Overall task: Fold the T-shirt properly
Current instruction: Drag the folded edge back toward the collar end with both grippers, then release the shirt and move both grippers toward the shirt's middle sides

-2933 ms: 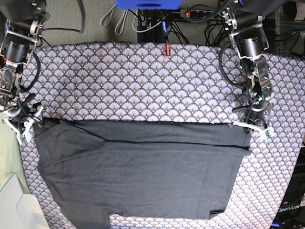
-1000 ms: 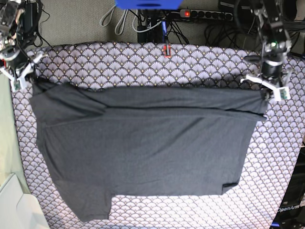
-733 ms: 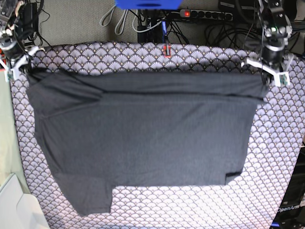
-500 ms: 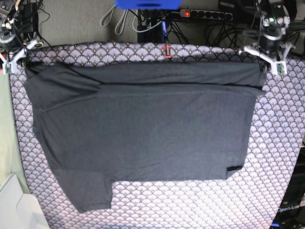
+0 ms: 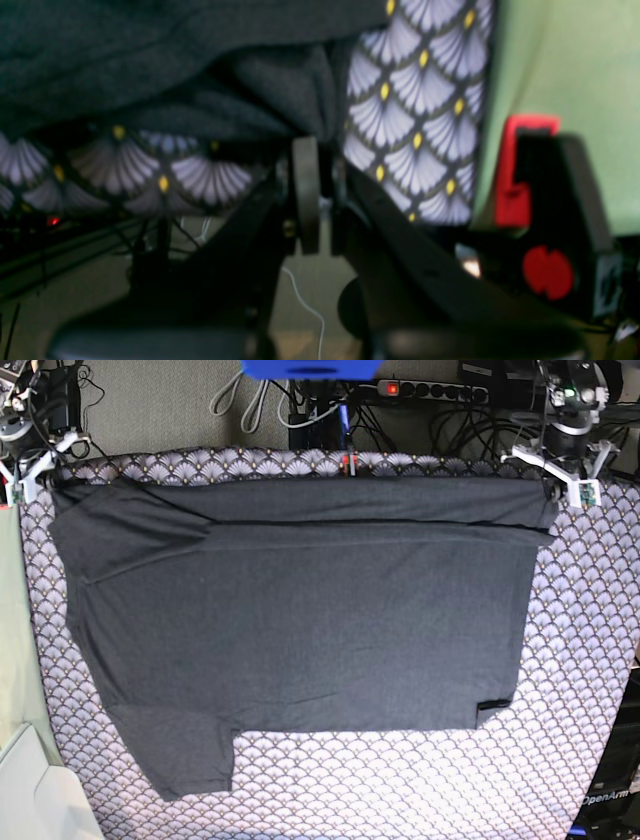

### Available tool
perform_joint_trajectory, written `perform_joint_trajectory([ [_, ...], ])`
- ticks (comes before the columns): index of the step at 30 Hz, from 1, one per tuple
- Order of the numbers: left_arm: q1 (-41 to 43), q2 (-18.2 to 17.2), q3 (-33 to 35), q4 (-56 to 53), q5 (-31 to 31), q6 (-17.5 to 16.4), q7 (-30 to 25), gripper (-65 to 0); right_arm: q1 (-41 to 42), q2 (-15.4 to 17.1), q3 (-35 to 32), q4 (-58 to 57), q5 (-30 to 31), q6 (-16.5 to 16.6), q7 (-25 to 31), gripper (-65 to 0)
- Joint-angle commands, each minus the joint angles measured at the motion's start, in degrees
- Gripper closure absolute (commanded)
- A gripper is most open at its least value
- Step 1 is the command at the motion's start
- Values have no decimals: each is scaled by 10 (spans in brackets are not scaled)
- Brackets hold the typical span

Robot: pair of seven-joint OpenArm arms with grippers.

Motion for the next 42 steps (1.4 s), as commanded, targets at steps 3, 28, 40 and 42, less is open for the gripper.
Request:
perform_joint_trajectory([
  [3,2,-10,-6,8,0,10,-7,-8,-4,9,6,9,5,-3,10,0],
  [28,-45,-11,-78,3,-1,10,-7,-334,79,15,133,6,2,-3,5,-378],
  [40,-200,-3,-62,13,2,10,-6,-339,313,59,-7,-59,-104,-3,-63,-378],
  [42,-222,-3,-52,11,3,10,-6,-339,369,57,-32,-102,-141,-3,-61,-378],
])
